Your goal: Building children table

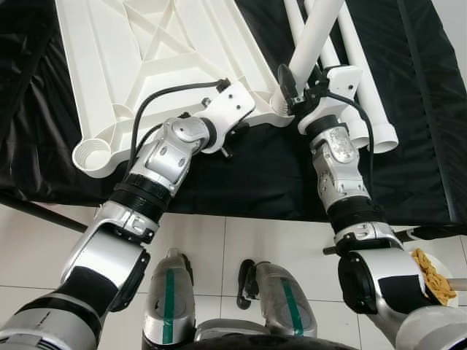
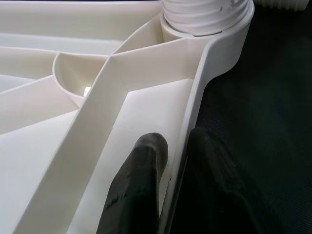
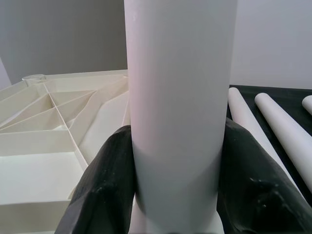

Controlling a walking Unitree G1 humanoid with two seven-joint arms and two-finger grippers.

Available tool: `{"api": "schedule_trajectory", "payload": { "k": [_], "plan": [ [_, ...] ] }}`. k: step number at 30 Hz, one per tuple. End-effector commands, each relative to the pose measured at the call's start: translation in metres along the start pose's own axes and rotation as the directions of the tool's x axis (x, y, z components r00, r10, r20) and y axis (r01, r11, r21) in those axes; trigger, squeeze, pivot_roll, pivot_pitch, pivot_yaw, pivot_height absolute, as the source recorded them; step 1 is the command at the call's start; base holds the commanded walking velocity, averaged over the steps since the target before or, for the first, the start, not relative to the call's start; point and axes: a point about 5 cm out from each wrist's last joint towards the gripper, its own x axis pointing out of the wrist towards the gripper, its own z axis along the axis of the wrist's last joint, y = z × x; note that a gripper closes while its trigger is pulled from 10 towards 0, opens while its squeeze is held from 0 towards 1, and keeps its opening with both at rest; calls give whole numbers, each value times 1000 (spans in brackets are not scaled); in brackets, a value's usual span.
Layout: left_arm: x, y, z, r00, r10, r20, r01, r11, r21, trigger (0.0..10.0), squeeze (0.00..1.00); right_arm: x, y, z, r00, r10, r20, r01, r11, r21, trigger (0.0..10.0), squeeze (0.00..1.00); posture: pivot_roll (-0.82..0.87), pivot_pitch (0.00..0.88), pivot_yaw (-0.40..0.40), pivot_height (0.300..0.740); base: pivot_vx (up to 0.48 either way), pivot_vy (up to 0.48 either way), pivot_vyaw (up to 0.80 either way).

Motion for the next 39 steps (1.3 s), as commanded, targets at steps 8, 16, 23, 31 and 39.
{"api": "schedule_trajectory", "payload": {
  "k": [8, 16, 23, 31, 39],
  "plan": [
    [-11, 18, 17, 994, 96, 60, -100, 993, 57, 10000, 0, -41, -13, -58, 952, -119, -284, 127, 992, 10, 10000, 0, 89, 63, -38, 740, 0, 0, 0],
    [-12, 18, 20, 993, 96, 67, -100, 993, 58, 10000, 0, -41, -2, -58, 933, -256, -254, 266, 964, 3, 10000, 0, 97, 70, -35, 740, 0, 0, 0],
    [-14, 19, 23, 992, 99, 75, -103, 993, 58, 10000, 0, -42, 2, -59, 908, -340, -243, 350, 937, -3, 10000, 0, 100, 72, -33, 740, 0, 0, 0],
    [-16, 20, 26, 991, 103, 80, -108, 992, 60, 10000, 0, -40, 15, -54, 885, -424, -194, 425, 904, -36, 10000, 0, 115, 80, -36, 740, 0, 0, 0],
    [-17, 20, 26, 991, 108, 80, -112, 992, 59, 10000, 0, -41, 17, -55, 880, -431, -200, 434, 901, -33, 10000, 0, 118, 82, -39, 740, 0, 0, 0]
  ]
}}
